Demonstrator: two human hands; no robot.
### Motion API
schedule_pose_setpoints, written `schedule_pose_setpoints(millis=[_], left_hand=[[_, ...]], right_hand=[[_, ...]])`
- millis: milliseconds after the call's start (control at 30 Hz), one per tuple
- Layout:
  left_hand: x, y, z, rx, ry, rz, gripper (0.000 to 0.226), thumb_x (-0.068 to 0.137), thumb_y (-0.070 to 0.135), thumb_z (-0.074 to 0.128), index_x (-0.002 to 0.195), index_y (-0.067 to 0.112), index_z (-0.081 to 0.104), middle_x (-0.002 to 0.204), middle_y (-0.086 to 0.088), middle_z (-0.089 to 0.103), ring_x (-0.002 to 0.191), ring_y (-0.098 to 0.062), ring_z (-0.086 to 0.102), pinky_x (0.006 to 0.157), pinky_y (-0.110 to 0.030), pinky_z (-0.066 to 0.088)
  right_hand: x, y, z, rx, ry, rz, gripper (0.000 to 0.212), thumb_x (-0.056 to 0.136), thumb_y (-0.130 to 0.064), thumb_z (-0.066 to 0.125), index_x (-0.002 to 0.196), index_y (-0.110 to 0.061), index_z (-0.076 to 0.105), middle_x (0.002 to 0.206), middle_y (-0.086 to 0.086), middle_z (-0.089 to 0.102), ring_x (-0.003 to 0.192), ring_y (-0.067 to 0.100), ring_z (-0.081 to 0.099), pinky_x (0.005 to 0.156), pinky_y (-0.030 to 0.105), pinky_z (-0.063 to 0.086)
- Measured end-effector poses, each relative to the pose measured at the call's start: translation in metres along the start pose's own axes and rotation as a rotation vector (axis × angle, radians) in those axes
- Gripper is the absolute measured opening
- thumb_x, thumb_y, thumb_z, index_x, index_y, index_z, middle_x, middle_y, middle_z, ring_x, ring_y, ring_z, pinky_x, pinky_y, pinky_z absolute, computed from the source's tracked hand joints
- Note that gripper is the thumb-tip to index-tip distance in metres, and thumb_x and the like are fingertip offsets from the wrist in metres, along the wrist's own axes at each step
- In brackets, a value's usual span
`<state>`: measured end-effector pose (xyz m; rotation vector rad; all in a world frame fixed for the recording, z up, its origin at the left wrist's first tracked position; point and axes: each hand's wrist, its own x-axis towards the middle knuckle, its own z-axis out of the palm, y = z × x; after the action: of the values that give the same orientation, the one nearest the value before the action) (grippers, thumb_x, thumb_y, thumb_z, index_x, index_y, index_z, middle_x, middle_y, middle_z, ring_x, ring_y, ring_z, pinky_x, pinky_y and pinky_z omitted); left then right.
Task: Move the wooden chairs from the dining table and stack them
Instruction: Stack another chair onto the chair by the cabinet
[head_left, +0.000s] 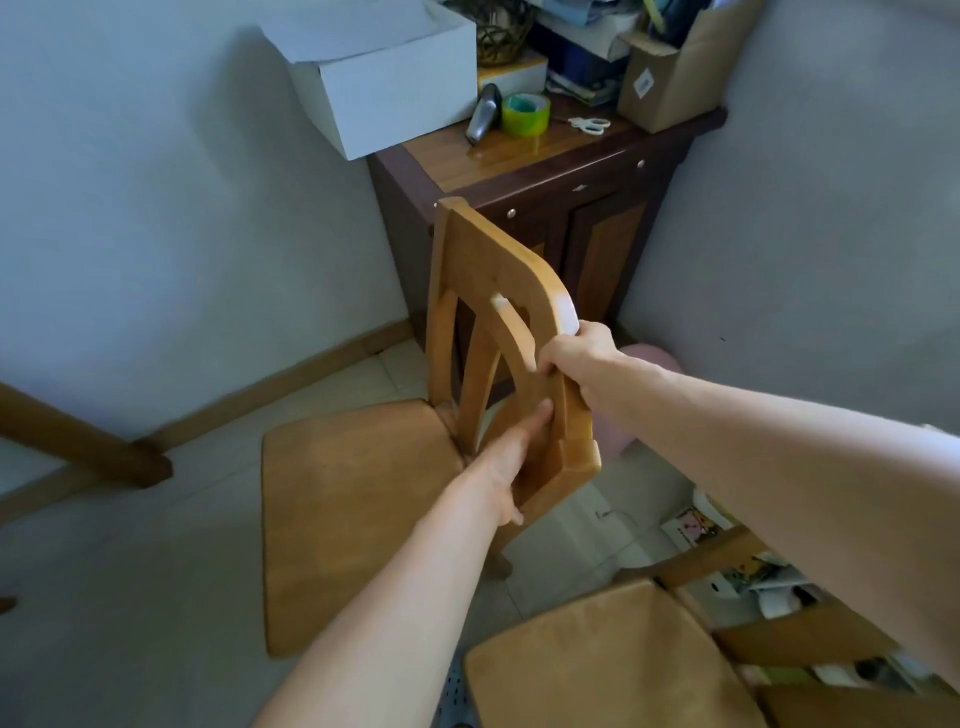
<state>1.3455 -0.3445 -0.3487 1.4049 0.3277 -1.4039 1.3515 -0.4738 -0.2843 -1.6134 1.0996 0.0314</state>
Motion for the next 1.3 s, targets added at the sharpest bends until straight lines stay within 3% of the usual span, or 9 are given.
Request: schedule_pose_setpoints(millis=[167, 367, 533, 633, 767, 900, 1000, 1167, 1300], left_hand=[[0.006, 0.002, 0.039, 0.069, -0.009, 0.061, 0.093, 0.071, 0.073, 0.066, 0.147, 0.029, 0.038, 0.149, -0.004, 0.046, 0.139, -0.030, 0.037, 0.114, -0.048, 0.023], [0.018, -0.002, 0.095, 0.102, -0.075, 0.043, 0.098, 0.064, 0.071, 0.073, 0.145, 0.025, 0.043, 0.146, -0.005, 0.050, 0.135, -0.031, 0.041, 0.114, -0.049, 0.028], [0.029, -0.008, 0.138, 0.013, -0.106, 0.020, 0.105, 0.054, 0.063, 0.084, 0.144, 0.025, 0.044, 0.140, -0.006, 0.055, 0.130, -0.033, 0.046, 0.112, -0.053, 0.031], [0.038, -0.010, 0.164, -0.056, -0.125, 0.005, 0.101, 0.052, 0.057, 0.088, 0.139, 0.025, 0.048, 0.122, -0.006, 0.062, 0.112, -0.032, 0.055, 0.109, -0.055, 0.036], [0.051, -0.009, 0.195, -0.088, -0.122, 0.033, 0.088, 0.054, 0.056, 0.086, 0.130, 0.024, 0.057, 0.098, -0.004, 0.067, 0.089, -0.027, 0.061, 0.089, -0.048, 0.049], [0.065, -0.004, 0.210, -0.060, -0.122, 0.051, 0.064, 0.069, 0.058, 0.076, 0.123, 0.025, 0.060, 0.117, -0.005, 0.065, 0.108, -0.031, 0.060, 0.102, -0.052, 0.043], [0.071, -0.001, 0.216, -0.052, -0.122, 0.050, 0.053, 0.069, 0.061, 0.074, 0.108, 0.029, 0.061, 0.111, -0.004, 0.065, 0.108, -0.031, 0.058, 0.105, -0.052, 0.042], [0.079, 0.005, 0.228, -0.056, -0.102, 0.074, 0.078, 0.069, 0.063, 0.074, 0.133, 0.024, 0.054, 0.133, -0.008, 0.059, 0.126, -0.036, 0.052, 0.109, -0.055, 0.037], [0.085, 0.010, 0.243, -0.055, -0.100, 0.110, 0.088, 0.063, 0.066, 0.076, 0.137, 0.022, 0.053, 0.134, -0.008, 0.059, 0.125, -0.036, 0.053, 0.108, -0.055, 0.038]], right_hand=[[0.013, 0.005, -0.041, -0.039, 0.014, 0.011, 0.050, 0.081, -0.007, 0.071, 0.126, -0.015, 0.051, 0.109, 0.012, 0.060, 0.094, 0.028, 0.061, 0.079, 0.042, 0.053], [0.027, 0.023, -0.100, -0.070, 0.027, 0.027, 0.043, 0.078, -0.009, 0.072, 0.117, -0.017, 0.056, 0.096, 0.008, 0.062, 0.081, 0.025, 0.061, 0.072, 0.042, 0.054], [0.035, 0.040, -0.151, -0.119, -0.049, 0.026, 0.042, 0.080, -0.018, 0.075, 0.117, -0.020, 0.057, 0.100, 0.007, 0.066, 0.085, 0.027, 0.066, 0.063, 0.038, 0.058], [0.037, 0.050, -0.184, -0.248, -0.136, 0.023, 0.043, 0.080, -0.029, 0.076, 0.118, -0.021, 0.056, 0.106, 0.007, 0.069, 0.090, 0.027, 0.070, 0.078, 0.045, 0.060], [0.033, 0.065, -0.215, -0.410, -0.194, 0.031, 0.038, 0.082, -0.035, 0.072, 0.114, -0.019, 0.059, 0.103, 0.005, 0.071, 0.087, 0.023, 0.071, 0.077, 0.040, 0.060], [0.027, 0.075, -0.234, -0.448, -0.283, 0.080, 0.035, 0.080, -0.039, 0.071, 0.105, -0.017, 0.065, 0.097, 0.007, 0.075, 0.083, 0.024, 0.074, 0.076, 0.039, 0.061], [0.026, 0.079, -0.240, -0.390, -0.300, 0.076, 0.026, 0.081, -0.034, 0.071, 0.096, -0.014, 0.066, 0.091, 0.008, 0.076, 0.076, 0.025, 0.075, 0.071, 0.041, 0.062], [0.029, 0.083, -0.242, -0.391, -0.130, -0.049, 0.020, 0.088, -0.033, 0.066, 0.084, -0.017, 0.054, 0.078, 0.002, 0.067, 0.063, 0.015, 0.068, 0.039, 0.019, 0.050], [0.034, 0.084, -0.250, -0.429, -0.041, -0.118, 0.025, 0.088, -0.036, 0.064, 0.090, -0.012, 0.057, 0.084, 0.007, 0.068, 0.070, 0.019, 0.068, 0.051, 0.028, 0.056]])
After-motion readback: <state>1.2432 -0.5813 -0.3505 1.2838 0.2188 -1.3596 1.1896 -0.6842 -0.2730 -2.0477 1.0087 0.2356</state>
